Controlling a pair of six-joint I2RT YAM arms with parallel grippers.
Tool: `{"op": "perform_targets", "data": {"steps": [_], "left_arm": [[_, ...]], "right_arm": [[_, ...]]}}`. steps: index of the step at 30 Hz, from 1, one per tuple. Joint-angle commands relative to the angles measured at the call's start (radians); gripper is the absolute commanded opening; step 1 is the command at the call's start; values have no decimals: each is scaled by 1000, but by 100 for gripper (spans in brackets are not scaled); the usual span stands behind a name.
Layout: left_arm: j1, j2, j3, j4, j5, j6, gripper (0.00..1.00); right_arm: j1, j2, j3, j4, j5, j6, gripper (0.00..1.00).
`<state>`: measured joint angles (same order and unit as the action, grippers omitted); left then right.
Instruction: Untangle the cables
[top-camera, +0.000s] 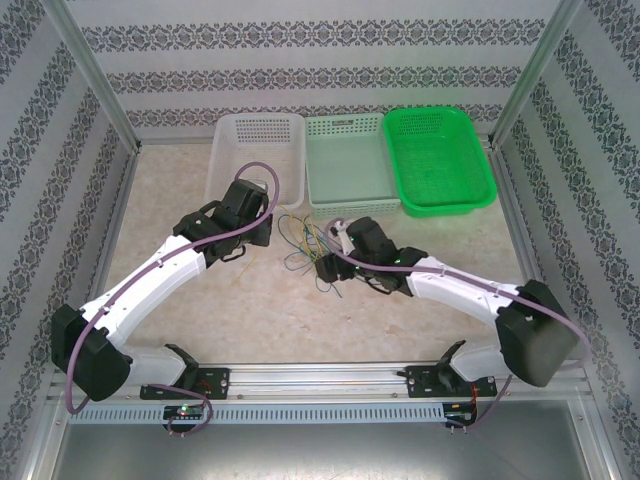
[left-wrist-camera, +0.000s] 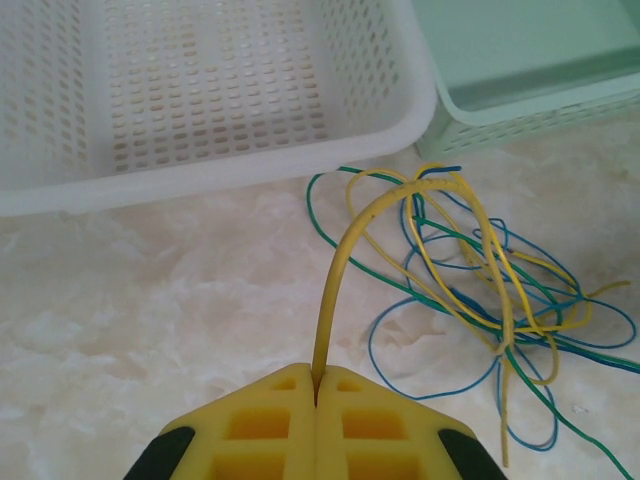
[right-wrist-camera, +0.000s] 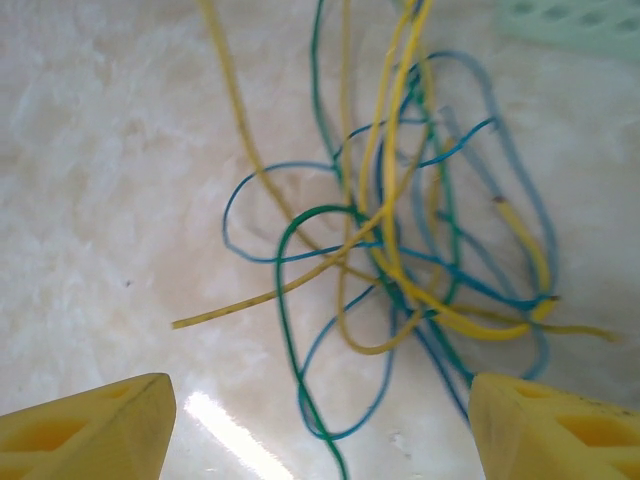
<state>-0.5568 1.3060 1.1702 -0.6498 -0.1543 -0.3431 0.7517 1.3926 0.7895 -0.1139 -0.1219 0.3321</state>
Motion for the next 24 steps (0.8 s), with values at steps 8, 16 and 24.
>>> {"op": "perform_targets", "data": {"steps": [8,16,24], "left_arm": [[-15,-26,69,33,16,7,0],[-14,-53,120,0,-64,59,0],[-7,-106,181,-37,-172,146,0]], "right_arm": [[69,205,122,-28,46,-73,66],[27,186,93,-25,102,-33,4],[-129,14,-6,-34,81,49,0]]}}
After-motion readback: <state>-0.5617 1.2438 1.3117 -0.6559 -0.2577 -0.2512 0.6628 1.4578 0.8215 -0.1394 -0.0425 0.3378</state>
